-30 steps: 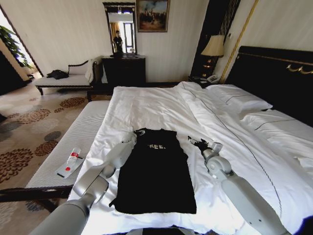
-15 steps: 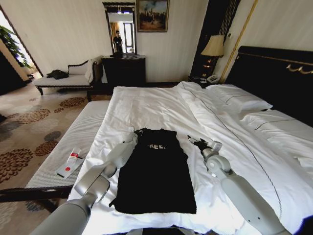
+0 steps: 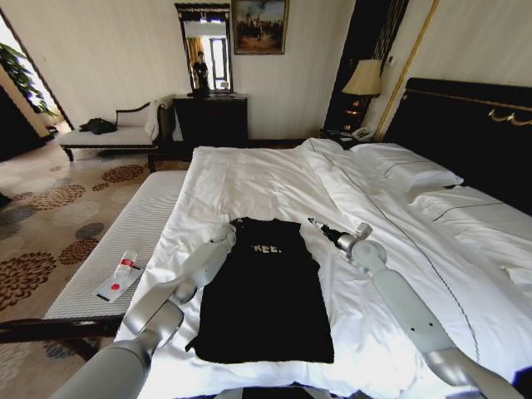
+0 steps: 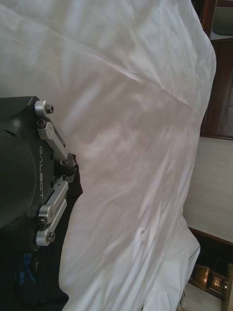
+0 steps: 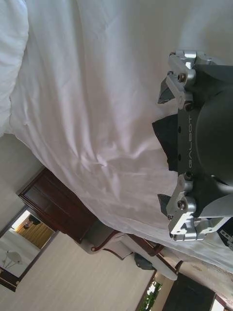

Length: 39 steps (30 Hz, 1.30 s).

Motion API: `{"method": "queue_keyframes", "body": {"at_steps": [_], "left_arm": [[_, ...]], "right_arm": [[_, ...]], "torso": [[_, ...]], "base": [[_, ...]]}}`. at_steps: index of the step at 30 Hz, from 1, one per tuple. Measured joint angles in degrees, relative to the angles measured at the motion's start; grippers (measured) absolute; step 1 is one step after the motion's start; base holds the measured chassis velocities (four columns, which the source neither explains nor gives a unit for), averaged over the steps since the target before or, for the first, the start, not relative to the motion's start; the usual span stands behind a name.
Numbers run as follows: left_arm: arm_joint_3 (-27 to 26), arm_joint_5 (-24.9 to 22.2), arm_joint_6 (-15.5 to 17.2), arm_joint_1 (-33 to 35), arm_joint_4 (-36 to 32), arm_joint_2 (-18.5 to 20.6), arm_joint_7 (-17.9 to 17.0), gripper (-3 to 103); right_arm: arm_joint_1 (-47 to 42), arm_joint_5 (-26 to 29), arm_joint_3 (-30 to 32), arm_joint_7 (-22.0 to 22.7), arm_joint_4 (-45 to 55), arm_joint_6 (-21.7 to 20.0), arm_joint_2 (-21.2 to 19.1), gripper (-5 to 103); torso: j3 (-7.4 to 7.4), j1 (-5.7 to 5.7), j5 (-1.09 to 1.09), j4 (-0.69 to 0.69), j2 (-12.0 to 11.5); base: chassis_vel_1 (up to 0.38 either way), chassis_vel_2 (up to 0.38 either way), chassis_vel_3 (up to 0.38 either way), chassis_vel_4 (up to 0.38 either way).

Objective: Fold the clothes on the bed.

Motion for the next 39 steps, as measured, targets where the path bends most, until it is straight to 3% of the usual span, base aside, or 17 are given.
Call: {"method": "queue_keyframes", "body": {"at_steps": [7, 16, 29, 35, 38, 39], "left_arm": [[0.46, -0.59, -0.37, 0.11, -0.75, 0.18, -0.52, 1], [0.72, -1.45, -0.52, 1.18, -3.25, 1.20, -1.59, 1], [1.26, -2.50, -0.81, 1.35, -4.85, 2.96, -1.24, 1], [1.28, -2.58, -0.86, 1.41, -4.76, 2.80, -1.10, 1], [1.20, -2.57, -0.94, 1.55, -4.66, 2.47, -0.98, 1], [1.20, -2.57, -0.94, 1.55, -4.66, 2.47, -0.98, 1]], "right_arm": [[4.45, -1.19, -2.94, -3.18, -7.20, -1.66, 1.70, 100], [11.47, -8.46, -8.08, -7.95, -22.95, -1.24, 7.56, 100], [13.82, -11.60, -7.82, -9.11, -28.97, -0.15, 13.39, 101], [14.06, -11.71, -7.74, -8.96, -29.19, 0.58, 13.37, 86], [14.08, -11.75, -7.74, -8.76, -29.10, 0.82, 12.71, 70], [14.08, -11.75, -7.74, -8.76, -29.10, 0.82, 12.71, 70]], "torso": [[0.00, 0.00, -0.01, 0.01, 0.00], [0.00, 0.01, -0.01, 0.02, 0.00], [0.00, 0.00, -0.01, 0.02, 0.00], [0.00, 0.00, 0.00, 0.01, 0.00], [-0.01, 0.00, -0.01, -0.01, 0.00], [-0.01, 0.00, -0.01, -0.01, 0.00]], "base": [[0.000, 0.000, 0.000, 0.000], [0.000, 0.000, 0.000, 0.000], [0.000, 0.000, 0.000, 0.000], [0.000, 0.000, 0.000, 0.000], [0.000, 0.000, 0.000, 0.000], [0.000, 0.000, 0.000, 0.000]]}}
